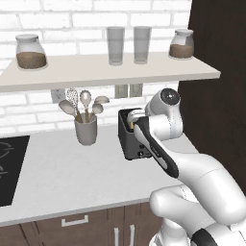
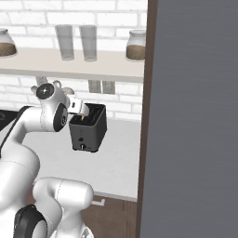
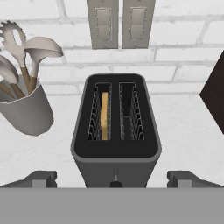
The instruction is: Start the toaster. Once the lever pops up, take the bread to the plate on the dining counter.
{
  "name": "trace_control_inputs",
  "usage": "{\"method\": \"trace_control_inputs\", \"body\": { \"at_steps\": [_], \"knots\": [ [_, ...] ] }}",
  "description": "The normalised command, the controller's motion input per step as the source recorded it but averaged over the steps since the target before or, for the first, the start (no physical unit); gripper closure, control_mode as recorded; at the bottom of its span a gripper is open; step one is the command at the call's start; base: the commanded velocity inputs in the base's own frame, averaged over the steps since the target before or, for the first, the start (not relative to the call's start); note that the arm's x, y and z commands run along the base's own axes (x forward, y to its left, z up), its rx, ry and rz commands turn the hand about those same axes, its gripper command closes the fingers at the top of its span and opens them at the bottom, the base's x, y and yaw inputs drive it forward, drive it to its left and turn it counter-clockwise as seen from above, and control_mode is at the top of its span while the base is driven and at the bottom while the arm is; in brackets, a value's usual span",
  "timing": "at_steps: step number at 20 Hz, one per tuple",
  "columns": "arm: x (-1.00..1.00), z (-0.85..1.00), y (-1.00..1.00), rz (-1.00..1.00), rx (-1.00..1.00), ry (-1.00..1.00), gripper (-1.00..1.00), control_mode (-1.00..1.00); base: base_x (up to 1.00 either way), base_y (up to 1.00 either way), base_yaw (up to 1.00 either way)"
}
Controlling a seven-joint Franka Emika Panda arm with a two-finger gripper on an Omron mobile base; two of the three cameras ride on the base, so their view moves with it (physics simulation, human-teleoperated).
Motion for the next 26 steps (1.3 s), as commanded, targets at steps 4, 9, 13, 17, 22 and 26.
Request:
{"method": "trace_control_inputs", "body": {
  "at_steps": [4,9,13,17,22,26],
  "knots": [
    [0.00,0.00,0.00,0.00,0.00,0.00,-1.00,-1.00,0.00,0.00,0.00],
    [0.00,0.00,0.00,0.00,0.00,0.00,-1.00,-1.00,0.00,0.00,0.00],
    [0.00,0.00,0.00,0.00,0.00,0.00,-1.00,-1.00,0.00,0.00,0.00],
    [0.00,0.00,0.00,0.00,0.00,0.00,-1.00,-1.00,0.00,0.00,0.00],
    [0.00,0.00,0.00,0.00,0.00,0.00,-1.00,-1.00,0.00,0.00,0.00],
    [0.00,0.00,0.00,0.00,0.00,0.00,-1.00,-1.00,0.00,0.00,0.00]
  ]
}}
